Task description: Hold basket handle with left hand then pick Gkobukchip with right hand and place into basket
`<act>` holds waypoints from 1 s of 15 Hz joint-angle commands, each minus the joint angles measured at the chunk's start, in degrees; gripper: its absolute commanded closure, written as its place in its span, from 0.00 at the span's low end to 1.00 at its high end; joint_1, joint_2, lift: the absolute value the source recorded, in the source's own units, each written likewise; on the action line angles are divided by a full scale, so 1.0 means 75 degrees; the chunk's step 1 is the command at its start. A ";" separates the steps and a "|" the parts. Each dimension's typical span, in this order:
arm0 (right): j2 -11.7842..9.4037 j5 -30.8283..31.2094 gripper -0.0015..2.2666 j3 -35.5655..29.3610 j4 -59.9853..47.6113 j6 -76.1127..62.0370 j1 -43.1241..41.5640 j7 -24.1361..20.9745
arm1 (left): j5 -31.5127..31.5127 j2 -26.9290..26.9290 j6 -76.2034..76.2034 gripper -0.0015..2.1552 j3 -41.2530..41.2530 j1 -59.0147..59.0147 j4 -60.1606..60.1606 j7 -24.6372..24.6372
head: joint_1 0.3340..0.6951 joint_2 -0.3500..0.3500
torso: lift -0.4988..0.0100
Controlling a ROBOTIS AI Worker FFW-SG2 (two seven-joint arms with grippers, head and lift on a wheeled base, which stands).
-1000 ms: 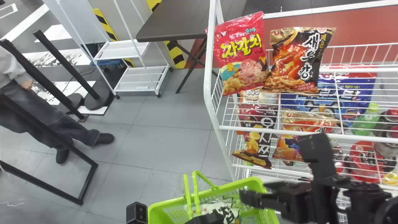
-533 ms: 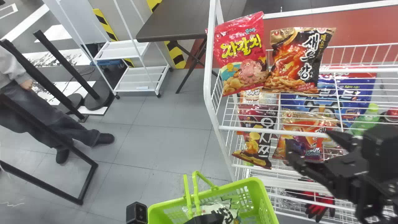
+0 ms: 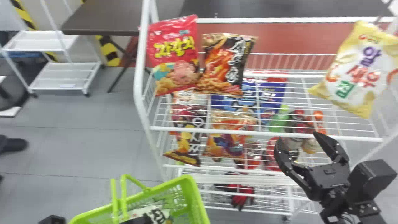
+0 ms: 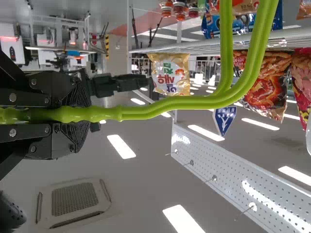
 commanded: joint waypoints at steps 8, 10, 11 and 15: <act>0.0012 -0.0327 0.04 -0.0295 0.0577 -0.1234 0.0161 0.0265 | 0.0000 -0.0059 0.0000 1.00 0.0023 0.0011 0.0004 -0.0013 | 1.00 0.40 | 0.98; 0.0012 -0.0327 0.04 -0.0295 0.0577 -0.1304 0.0184 0.0265 | 0.0012 -0.0059 0.0000 1.00 0.0035 0.0011 -0.0007 -0.0013 | 1.00 0.40 | 0.98; 0.0012 -0.0327 0.04 -0.0295 0.0577 -0.1304 0.0196 0.0265 | 0.0012 -0.0071 0.0000 1.00 0.0023 0.0023 -0.0007 -0.0001 | 1.00 0.40 | 0.98; 0.0024 -0.0350 0.04 -0.0342 0.0635 -0.1586 0.0255 0.0300 | 0.0000 -0.0094 0.0000 1.00 -0.0001 0.0023 -0.0007 0.0011 | 1.00 0.39 | 0.98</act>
